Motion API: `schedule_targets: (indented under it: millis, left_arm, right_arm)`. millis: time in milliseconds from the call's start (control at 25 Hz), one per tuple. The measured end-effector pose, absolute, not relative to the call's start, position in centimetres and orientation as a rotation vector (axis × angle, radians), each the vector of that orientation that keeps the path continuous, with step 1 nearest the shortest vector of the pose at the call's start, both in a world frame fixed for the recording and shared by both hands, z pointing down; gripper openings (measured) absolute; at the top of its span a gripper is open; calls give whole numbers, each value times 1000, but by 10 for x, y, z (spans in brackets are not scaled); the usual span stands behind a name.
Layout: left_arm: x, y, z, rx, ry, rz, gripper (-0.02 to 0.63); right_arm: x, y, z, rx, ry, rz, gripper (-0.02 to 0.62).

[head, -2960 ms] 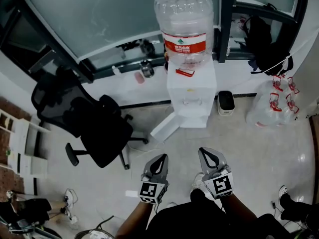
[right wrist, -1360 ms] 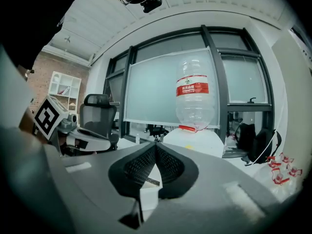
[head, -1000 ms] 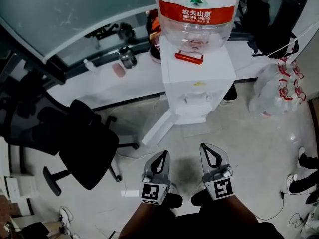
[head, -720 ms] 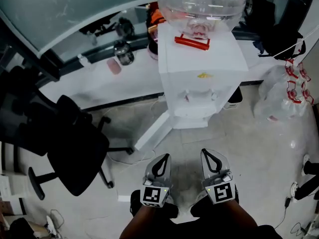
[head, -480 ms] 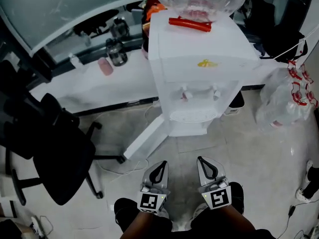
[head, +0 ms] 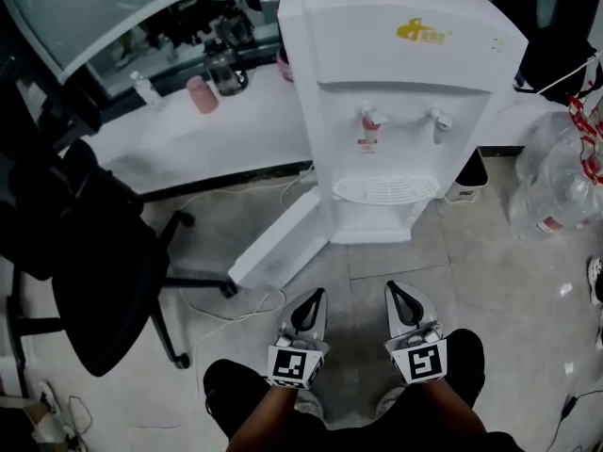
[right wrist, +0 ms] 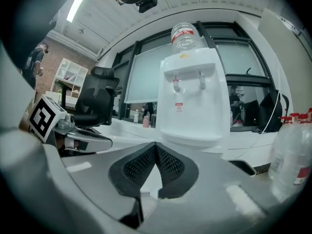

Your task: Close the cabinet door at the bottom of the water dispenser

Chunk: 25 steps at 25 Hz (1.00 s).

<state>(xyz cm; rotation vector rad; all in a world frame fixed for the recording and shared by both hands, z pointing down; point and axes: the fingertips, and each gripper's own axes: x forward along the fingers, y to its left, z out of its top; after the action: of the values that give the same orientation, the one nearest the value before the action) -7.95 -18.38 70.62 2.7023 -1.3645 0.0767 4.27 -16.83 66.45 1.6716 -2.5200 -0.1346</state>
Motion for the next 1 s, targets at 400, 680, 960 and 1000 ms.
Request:
schedule_targets:
  millis: [400,680,960,1000]
  left_arm:
    - [-119,-176,717,2626,-1440,74,32]
    - [-165,-179,718,2528,-1639,74,237]
    - [-211,-190,722,2411,-1783,114,381]
    - [-217,-194,723,2397,-1794,120,402]
  right_arm:
    - [22,-162,686,1618,-2569,-96,3]
    - [3,-160,696,1552,-2590,-89,3]
    - [-24,-159,701,1408,-2568,-211,3]
    - [-26,-159,704,1399,-2569,-206,3]
